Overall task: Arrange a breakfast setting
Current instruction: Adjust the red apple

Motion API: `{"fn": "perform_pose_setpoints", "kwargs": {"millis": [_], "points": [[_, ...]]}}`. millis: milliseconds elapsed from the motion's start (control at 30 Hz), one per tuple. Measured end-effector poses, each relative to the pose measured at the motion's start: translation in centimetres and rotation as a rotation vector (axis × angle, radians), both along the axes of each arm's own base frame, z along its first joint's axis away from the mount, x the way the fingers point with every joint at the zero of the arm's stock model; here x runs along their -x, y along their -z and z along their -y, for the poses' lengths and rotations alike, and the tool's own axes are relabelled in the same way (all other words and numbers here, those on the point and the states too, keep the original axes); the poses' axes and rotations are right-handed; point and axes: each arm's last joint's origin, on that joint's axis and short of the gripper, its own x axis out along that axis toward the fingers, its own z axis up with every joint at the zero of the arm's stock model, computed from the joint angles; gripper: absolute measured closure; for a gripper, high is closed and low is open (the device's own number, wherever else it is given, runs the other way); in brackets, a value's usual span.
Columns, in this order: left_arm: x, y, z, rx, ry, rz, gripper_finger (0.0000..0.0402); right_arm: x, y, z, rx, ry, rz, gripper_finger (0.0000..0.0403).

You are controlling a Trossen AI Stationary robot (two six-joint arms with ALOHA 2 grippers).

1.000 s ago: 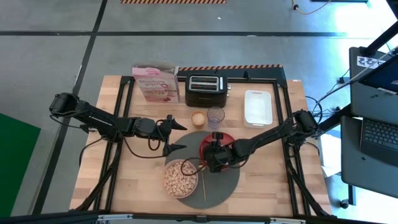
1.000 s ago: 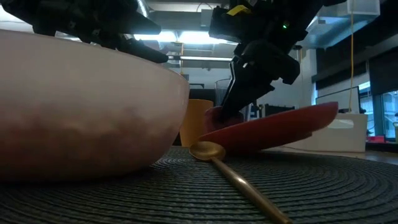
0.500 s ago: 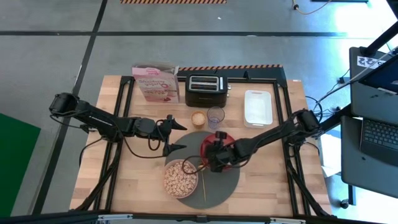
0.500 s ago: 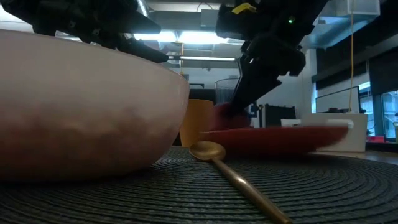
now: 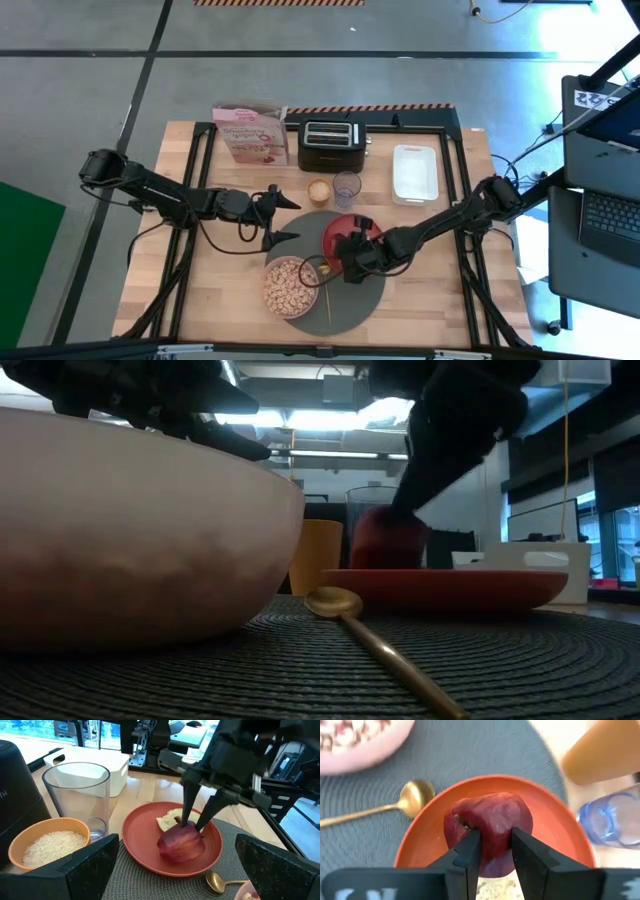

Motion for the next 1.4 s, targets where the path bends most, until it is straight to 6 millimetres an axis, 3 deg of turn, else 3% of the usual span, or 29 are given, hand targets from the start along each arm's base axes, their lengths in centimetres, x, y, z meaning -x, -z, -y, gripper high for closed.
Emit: {"fn": "perform_pose_setpoints", "kwargs": {"millis": [367,833,1133,1400], "points": [[0.0,0.0,0.1,0.009,0.031,-0.001,0.0005,-0.1,-3.1,3.0,-0.121,0.044,0.055,0.0298],[0.0,0.0,0.1,0.009,0.042,-0.002,0.0005,-1.0,-3.6,8.5,-0.433,-0.045,-0.033,0.0317],[0.0,0.0,0.1,-0.027,0.051,-0.001,0.0005,-1.1,-3.6,10.7,-0.504,-0.034,-0.045,0.0336],[0.0,0.0,0.1,-0.043,0.055,-0.001,0.0005,-1.2,-3.2,11.2,-0.508,-0.034,-0.055,0.0337]]}}
